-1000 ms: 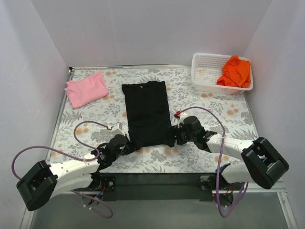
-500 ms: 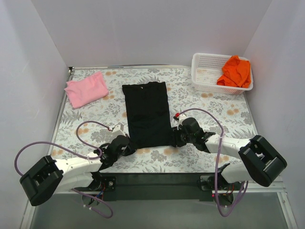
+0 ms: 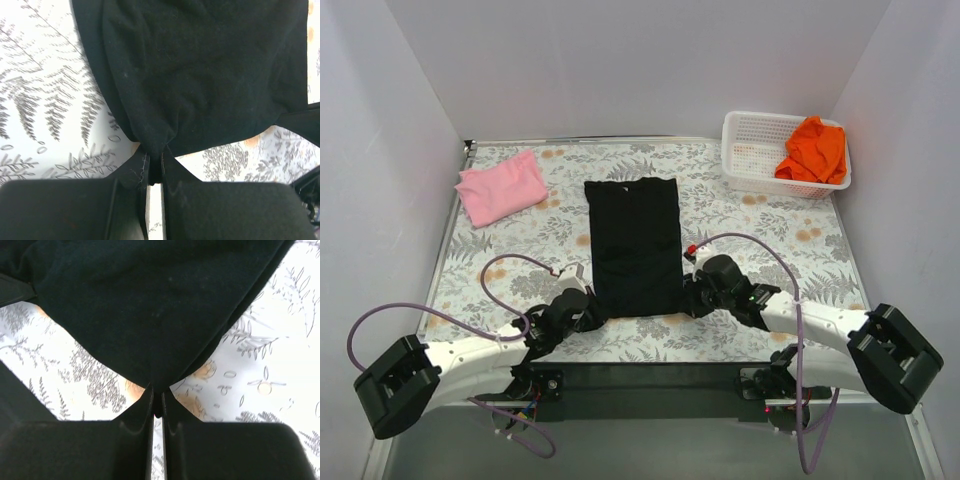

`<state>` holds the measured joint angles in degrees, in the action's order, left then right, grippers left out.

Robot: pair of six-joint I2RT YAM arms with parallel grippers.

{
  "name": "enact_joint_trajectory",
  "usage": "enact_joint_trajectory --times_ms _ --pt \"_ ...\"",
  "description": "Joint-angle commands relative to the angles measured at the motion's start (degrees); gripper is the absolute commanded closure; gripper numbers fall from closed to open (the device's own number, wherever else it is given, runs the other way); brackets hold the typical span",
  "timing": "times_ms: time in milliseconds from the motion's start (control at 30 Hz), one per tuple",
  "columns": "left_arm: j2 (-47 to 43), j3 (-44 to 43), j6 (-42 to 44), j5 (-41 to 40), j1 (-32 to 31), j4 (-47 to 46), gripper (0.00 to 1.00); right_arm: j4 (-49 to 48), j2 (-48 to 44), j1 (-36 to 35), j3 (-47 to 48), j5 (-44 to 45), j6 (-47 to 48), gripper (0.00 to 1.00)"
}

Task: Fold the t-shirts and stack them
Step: Fold the tshirt

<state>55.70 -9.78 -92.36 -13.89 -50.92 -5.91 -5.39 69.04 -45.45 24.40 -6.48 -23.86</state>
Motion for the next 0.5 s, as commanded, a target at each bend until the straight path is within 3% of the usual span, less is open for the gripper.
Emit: enact_joint_trajectory --times_ms 0,233,467 --pt "-1.82 -0.06 -0.80 0.97 -2.25 2.65 1.00 4.68 -4.24 -1.83 -1.20 1.29 -1.28 0.99" --pt "-2.26 -7.51 1.38 -3.33 -4.72 7.21 1.00 8.38 -10.32 -2.71 0.64 2.70 -1.72 0.99" --pt "-0.51 -18.60 8.58 -9.74 -4.54 8.72 1.00 9.87 -7.08 -2.71 11.44 6.21 2.93 0.99"
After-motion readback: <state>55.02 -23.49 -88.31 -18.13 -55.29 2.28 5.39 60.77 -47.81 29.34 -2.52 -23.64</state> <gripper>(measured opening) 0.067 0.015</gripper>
